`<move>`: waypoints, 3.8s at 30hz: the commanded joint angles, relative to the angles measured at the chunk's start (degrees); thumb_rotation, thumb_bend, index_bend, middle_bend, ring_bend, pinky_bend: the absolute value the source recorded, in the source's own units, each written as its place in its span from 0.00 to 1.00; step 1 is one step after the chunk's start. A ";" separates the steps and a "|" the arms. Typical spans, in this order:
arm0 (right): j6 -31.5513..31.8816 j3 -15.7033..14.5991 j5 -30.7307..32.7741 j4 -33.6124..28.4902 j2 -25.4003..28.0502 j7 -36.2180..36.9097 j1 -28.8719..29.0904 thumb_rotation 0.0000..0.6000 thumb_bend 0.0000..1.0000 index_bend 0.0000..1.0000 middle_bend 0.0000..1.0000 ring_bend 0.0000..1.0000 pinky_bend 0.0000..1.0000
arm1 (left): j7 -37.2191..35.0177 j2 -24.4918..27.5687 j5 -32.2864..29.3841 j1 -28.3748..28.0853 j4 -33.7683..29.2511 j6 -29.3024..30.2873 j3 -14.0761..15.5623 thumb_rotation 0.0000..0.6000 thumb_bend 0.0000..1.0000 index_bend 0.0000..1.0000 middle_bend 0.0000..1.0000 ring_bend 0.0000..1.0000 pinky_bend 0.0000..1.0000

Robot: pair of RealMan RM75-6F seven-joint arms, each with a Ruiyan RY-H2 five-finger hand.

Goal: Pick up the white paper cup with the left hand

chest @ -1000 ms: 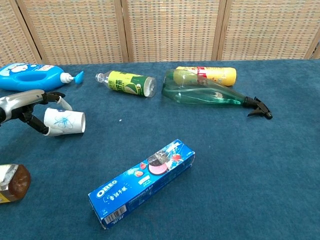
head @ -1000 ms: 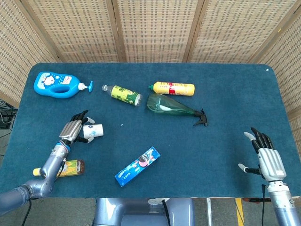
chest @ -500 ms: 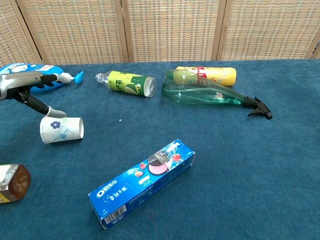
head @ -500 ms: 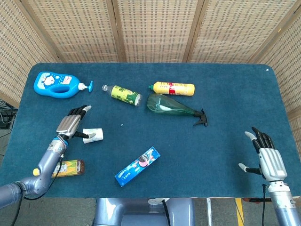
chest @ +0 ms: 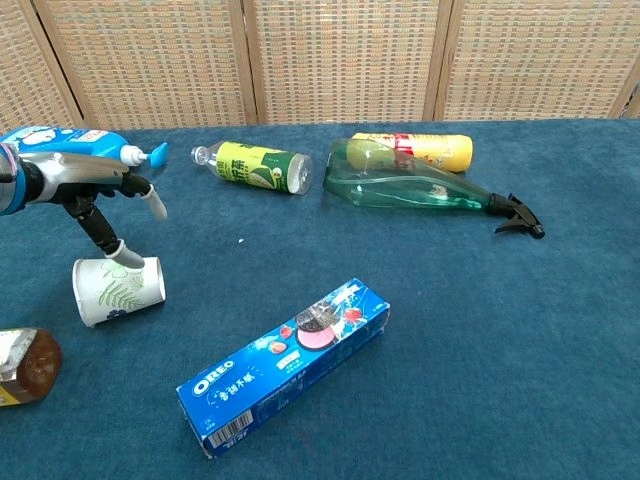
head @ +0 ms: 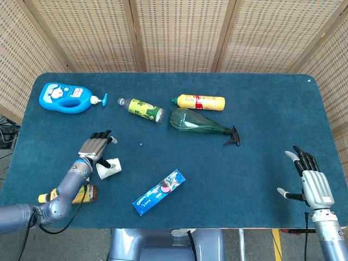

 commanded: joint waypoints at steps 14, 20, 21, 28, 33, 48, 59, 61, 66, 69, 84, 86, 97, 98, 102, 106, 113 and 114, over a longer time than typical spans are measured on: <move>0.31 -0.04 -0.30 -0.42 0.09 -0.10 -0.09 1.00 0.10 0.00 0.00 0.00 0.00 | 2.13 -0.16 -6.62 -4.12 -3.48 2.66 3.92 0.85 0.20 0.30 0.00 0.00 0.00; 0.39 0.04 -0.21 -0.37 0.16 0.13 -0.13 1.00 0.10 0.00 0.00 0.00 0.00 | 2.82 -1.88 -7.74 -4.94 -1.93 3.73 4.54 0.86 0.20 0.30 0.00 0.00 0.00; 0.38 0.06 -0.21 -0.34 0.15 0.14 -0.12 1.00 0.10 0.00 0.00 0.00 0.00 | 3.14 -2.26 -8.09 -5.16 -1.65 3.96 4.67 0.86 0.20 0.31 0.00 0.00 0.00; 0.54 0.19 -0.16 -0.37 0.30 0.60 -0.18 1.00 0.10 0.00 0.00 0.00 0.00 | 6.53 -5.50 -9.63 -6.72 -0.12 7.00 5.72 0.86 0.23 0.34 0.00 0.00 0.00; 0.47 0.23 -0.12 -0.25 0.33 1.05 -0.17 1.00 0.10 0.00 0.00 0.00 0.00 | 7.29 -5.73 -9.15 -6.70 -0.75 8.51 5.80 0.86 0.35 0.44 0.00 0.00 0.00; 0.55 0.26 -0.39 -0.30 0.30 1.62 -0.11 1.00 0.10 0.00 0.00 0.00 0.00 | -4.12 -6.30 4.82 -0.84 0.49 11.87 2.14 0.88 0.40 0.46 0.00 0.00 0.00; -0.15 0.09 -0.32 -0.01 -0.06 1.32 0.19 1.00 0.10 0.00 0.00 0.00 0.00 | -38.18 -13.88 31.78 10.50 13.38 13.57 -1.87 0.99 0.37 0.49 0.00 0.00 0.00; -0.27 0.02 -0.32 0.04 -0.20 1.06 0.25 1.00 0.10 0.00 0.00 0.00 0.00 | -42.45 -14.41 34.32 11.40 15.06 12.49 -1.97 1.00 0.37 0.50 0.00 0.00 0.00; -0.47 -0.05 -0.18 0.22 -0.55 0.44 0.34 1.00 0.10 0.00 0.00 0.00 0.00 | -52.82 -16.16 39.23 13.68 19.41 10.10 -2.37 1.00 0.36 0.51 0.00 0.00 0.00; -0.53 -0.13 -0.23 0.23 -0.70 0.15 0.37 1.00 0.10 0.00 0.00 0.00 0.00 | -58.92 -17.09 41.84 14.80 21.42 8.91 -2.62 1.00 0.36 0.52 0.00 0.00 0.00; -0.67 -0.31 -0.30 0.39 -1.10 -0.56 0.48 1.00 0.10 0.00 0.00 0.00 0.00 | -73.96 -19.98 49.68 17.98 29.70 5.13 -1.85 1.00 0.36 0.51 0.00 0.00 0.00; -0.59 -0.32 -0.37 0.39 -1.12 -0.59 0.47 1.00 0.10 0.00 0.00 0.00 0.00 | -74.32 -19.96 50.42 18.19 30.22 5.01 -1.72 1.00 0.36 0.51 0.00 0.00 0.00; -0.53 -0.34 -0.41 0.39 -1.14 -0.63 0.47 1.00 0.10 0.00 0.00 0.00 0.00 | -75.07 -17.87 52.55 19.48 30.85 4.22 -1.01 1.00 0.35 0.48 0.00 0.00 0.00; -0.50 -0.36 -0.44 0.37 -1.13 -0.64 0.46 1.00 0.10 0.00 0.00 0.00 0.00 | -75.10 -17.52 52.80 19.64 30.73 4.31 -0.93 1.00 0.35 0.46 0.00 0.00 0.00; -0.40 -0.38 -0.52 0.24 -1.12 -0.72 0.43 1.00 0.10 0.00 0.00 0.00 0.00 | -75.43 -16.05 54.28 20.35 30.03 5.18 -0.43 0.95 0.34 0.40 0.00 0.00 0.00; -0.31 -0.43 -0.64 0.05 -1.07 -0.81 0.40 1.00 0.10 0.00 0.00 0.00 0.00 | -74.99 -14.63 55.62 21.38 29.82 6.32 0.44 0.87 0.34 0.31 0.00 0.00 0.00; -0.30 -0.55 -0.81 -0.08 -1.07 -1.05 0.41 1.00 0.10 0.00 0.00 0.00 0.00 | -74.90 -12.60 56.80 22.64 28.88 7.64 1.07 0.86 0.34 0.22 0.00 0.00 0.00; -0.28 -0.56 -0.86 -0.07 -1.08 -1.09 0.42 1.00 0.10 0.00 0.00 0.00 0.00 | -74.73 -12.30 57.07 22.81 28.86 7.92 1.21 0.86 0.34 0.21 0.00 0.00 0.00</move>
